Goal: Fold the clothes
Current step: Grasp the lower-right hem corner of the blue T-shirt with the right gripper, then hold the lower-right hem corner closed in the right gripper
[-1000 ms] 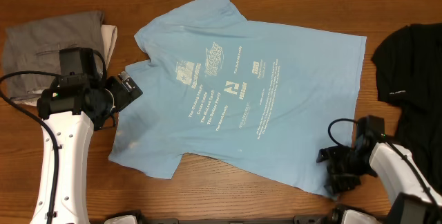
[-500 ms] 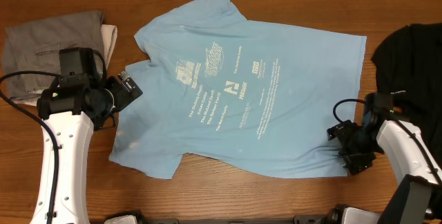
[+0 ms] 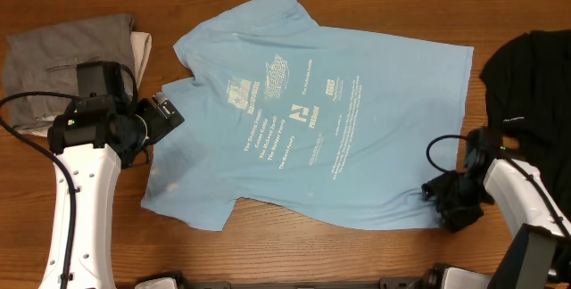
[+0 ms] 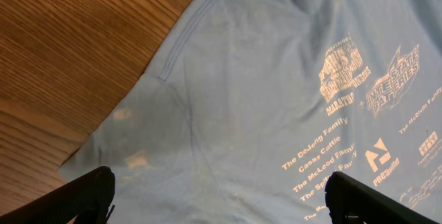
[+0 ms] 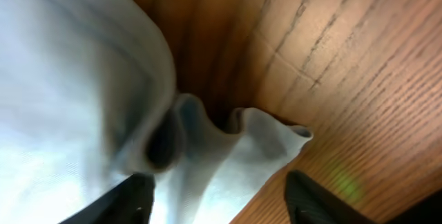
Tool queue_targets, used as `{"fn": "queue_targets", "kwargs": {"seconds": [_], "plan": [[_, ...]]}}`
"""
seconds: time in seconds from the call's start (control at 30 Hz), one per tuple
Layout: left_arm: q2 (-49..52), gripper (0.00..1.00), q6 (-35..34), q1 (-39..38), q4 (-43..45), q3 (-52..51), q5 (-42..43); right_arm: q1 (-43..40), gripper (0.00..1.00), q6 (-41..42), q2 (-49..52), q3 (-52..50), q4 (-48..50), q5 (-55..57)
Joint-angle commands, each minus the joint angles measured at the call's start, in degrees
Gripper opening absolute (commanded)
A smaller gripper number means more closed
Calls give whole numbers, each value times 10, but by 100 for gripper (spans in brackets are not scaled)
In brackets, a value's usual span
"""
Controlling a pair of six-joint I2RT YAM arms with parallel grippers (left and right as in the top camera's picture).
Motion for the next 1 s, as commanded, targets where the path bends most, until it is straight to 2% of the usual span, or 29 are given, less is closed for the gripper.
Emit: {"fn": "queue_targets", "kwargs": {"seconds": [0.0,0.1,0.33,0.47,0.73,0.8,0.97], "plan": [[3,100,5,-4,1,1,4,1,62,-8,0,-17,6,3],[3,100,5,-4,1,1,4,1,62,-45,0,-16,19,-6],[3,100,5,-4,1,1,4,1,64,-46,0,-16,17,-6],[3,100,5,-4,1,1,4,1,75,-48,-2,-13,19,-5],[3,100,5,-4,1,1,4,1,74,-74,-73,19,-3,-5],[3,100,5,-4,1,1,4,1,70,-74,-94,19,-13,-2],[3,100,5,-4,1,1,4,1,46,-67,-101,16,-25,4]]}}
